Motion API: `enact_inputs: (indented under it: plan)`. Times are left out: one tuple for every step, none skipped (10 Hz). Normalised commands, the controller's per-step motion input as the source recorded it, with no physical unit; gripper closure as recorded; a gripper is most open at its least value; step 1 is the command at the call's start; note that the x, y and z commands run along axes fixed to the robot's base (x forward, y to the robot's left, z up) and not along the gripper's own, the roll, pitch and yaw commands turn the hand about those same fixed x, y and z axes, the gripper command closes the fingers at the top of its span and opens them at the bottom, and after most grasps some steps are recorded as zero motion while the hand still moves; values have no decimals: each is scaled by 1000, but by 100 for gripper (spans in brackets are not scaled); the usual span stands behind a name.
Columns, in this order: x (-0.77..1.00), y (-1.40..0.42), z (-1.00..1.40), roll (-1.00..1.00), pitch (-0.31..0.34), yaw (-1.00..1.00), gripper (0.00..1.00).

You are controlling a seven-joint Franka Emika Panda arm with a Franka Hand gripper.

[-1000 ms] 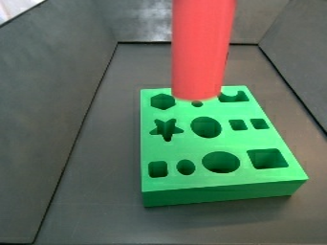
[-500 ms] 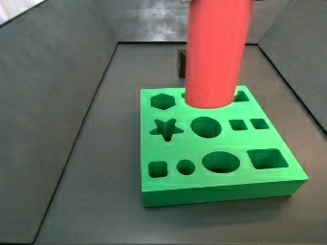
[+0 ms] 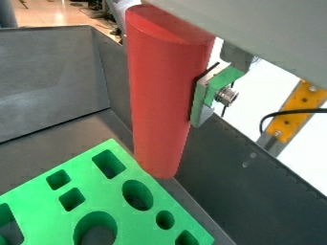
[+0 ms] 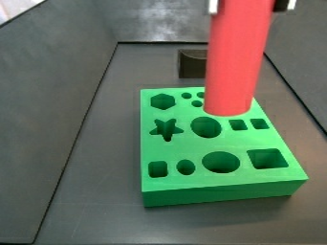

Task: Pick up the oval object. Move up. Move to above the board. Insert the oval object.
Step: Insert the oval object.

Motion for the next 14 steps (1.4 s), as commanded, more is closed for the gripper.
enact_inputs:
  plan:
    - [1000,0,-217,-83,0,157,100]
    - [1000,0,-271,-111,0,163,100]
    - [934,29,-240,-67,0,180,100]
    - [837,37,-260,-23,0,140,100]
    - [594,71,-331,46,0,103,100]
    - [377,97,-311,219,0,169,100]
    - [246,66,-291,279,0,183,100]
    - [80,0,-149,437,-10,123,100]
    - [14,-197,-126,403,-23,74,100]
    - [6,-346,-106,261,-14,0,100]
    - [51,-71,-20,0,-10,0,100]
    - [0,-40,-266,53,-21,0,100]
    - [-31,-151,-671,310,-100,0,100]
    - [0,-137,-609,244,-89,0,100]
